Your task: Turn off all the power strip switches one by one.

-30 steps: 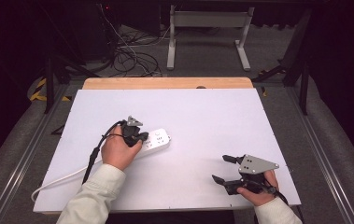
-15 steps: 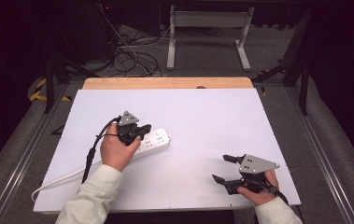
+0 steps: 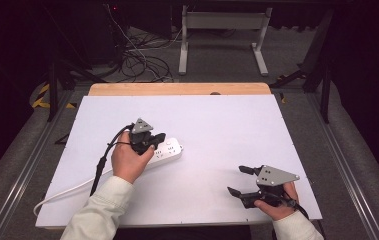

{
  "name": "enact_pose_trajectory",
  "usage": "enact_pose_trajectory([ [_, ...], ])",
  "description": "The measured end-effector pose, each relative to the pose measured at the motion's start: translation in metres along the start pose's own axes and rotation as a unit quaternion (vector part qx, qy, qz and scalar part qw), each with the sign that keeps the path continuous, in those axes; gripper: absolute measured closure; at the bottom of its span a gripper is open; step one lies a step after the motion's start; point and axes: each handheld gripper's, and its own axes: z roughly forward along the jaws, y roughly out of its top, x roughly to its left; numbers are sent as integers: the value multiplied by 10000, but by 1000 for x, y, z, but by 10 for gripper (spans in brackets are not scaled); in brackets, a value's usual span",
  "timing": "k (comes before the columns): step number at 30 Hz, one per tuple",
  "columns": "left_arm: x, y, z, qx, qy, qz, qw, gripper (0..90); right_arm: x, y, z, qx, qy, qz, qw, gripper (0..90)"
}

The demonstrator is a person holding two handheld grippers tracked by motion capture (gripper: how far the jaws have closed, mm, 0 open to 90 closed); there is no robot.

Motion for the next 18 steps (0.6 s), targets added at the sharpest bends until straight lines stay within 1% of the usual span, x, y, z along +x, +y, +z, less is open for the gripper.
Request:
enact_pose_trajectory([
  [3, -5, 5, 8, -7, -66, 74, 10000, 900, 1, 0, 0, 4, 0, -4, 10000, 233],
  [4, -7, 6, 11, 2, -98, 68, 9999, 900, 1, 1, 0, -1, -4, -1, 10000, 233],
  [5, -9, 6, 13, 33, -106, 89, 9999, 900, 0, 0, 0, -2, 0, -1, 10000, 233],
  [6, -9, 6, 17, 55, -84, 155, 9998, 900, 0, 0, 0, -11, -4, 1, 10000, 233],
  [7, -9, 5, 20, 107, -109, 120, 9998, 900, 0, 0, -1, -11, -2, 13, 10000, 233],
  [11, -3, 1, 30, 246, -16, 43, 9997, 900, 0, 0, -1, -1, 10, 14, 10000, 233],
  [12, -1, 0, 32, 294, 56, 50, 9995, 900, 0, 0, -1, -3, 13, 12, 10000, 233],
  [14, 2, -2, 35, 371, 114, 33, 9992, 900, 0, 0, -1, -16, 11, 3, 10000, 233],
  [18, 4, -7, 41, 585, 194, 25, 9981, 900, 0, 0, -1, -12, 16, 18, 10000, 233],
])
